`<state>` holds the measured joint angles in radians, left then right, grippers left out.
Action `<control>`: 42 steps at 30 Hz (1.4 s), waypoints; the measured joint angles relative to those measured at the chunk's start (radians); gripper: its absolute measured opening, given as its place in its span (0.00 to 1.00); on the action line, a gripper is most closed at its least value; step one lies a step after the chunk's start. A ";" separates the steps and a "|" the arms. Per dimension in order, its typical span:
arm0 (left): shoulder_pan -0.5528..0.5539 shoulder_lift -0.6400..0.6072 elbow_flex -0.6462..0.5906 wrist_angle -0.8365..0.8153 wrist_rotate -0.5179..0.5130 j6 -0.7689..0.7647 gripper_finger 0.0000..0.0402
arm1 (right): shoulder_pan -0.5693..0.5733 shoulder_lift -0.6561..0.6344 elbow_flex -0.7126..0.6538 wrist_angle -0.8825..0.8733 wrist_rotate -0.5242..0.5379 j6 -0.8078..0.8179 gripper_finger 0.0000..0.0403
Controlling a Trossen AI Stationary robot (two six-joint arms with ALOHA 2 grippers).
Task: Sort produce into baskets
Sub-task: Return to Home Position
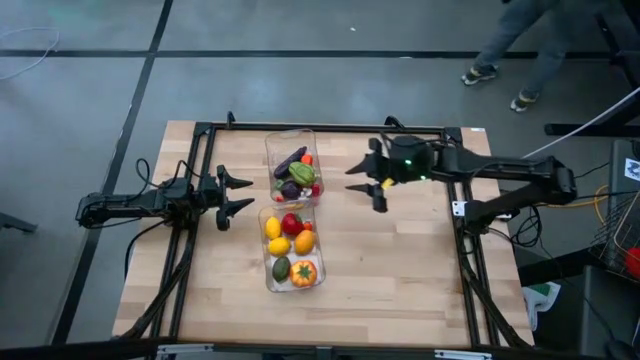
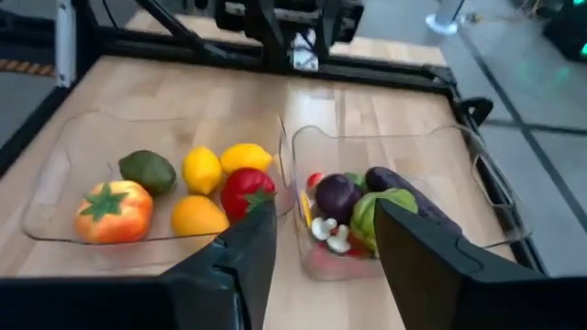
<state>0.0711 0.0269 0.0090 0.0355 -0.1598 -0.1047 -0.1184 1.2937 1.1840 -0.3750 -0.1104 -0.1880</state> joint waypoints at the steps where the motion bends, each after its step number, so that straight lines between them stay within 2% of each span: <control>1: 0.000 0.000 0.000 0.000 0.000 0.000 0.62 | 0.000 -0.030 -0.032 0.022 0.001 0.002 0.44; 12: 0.000 0.000 0.000 0.000 0.000 0.000 0.62 | 0.000 -0.435 -0.515 0.267 0.102 0.127 0.38; 19: 0.000 0.000 0.000 0.000 0.000 0.000 0.62 | 0.000 -0.734 -0.750 0.271 0.102 0.188 0.36; 28: 0.000 0.000 0.000 0.000 0.000 0.000 0.62 | 0.000 -1.108 -0.964 0.270 0.092 0.228 0.36; 36: 0.000 0.000 0.000 0.000 0.000 0.000 0.62 | 0.000 -1.280 -1.102 0.278 0.026 0.312 0.36; 38: 0.000 0.000 0.000 0.000 0.000 0.000 0.62 | 0.000 -1.292 -1.121 0.288 0.021 0.315 0.36; 42: 0.000 0.000 0.000 0.000 0.000 0.000 0.62 | 0.000 -1.292 -1.170 0.413 -0.002 0.302 0.36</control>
<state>0.0711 0.0269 0.0090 0.0357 -0.1598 -0.1043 -0.1184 0.0021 0.0139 0.0385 -0.1129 0.1144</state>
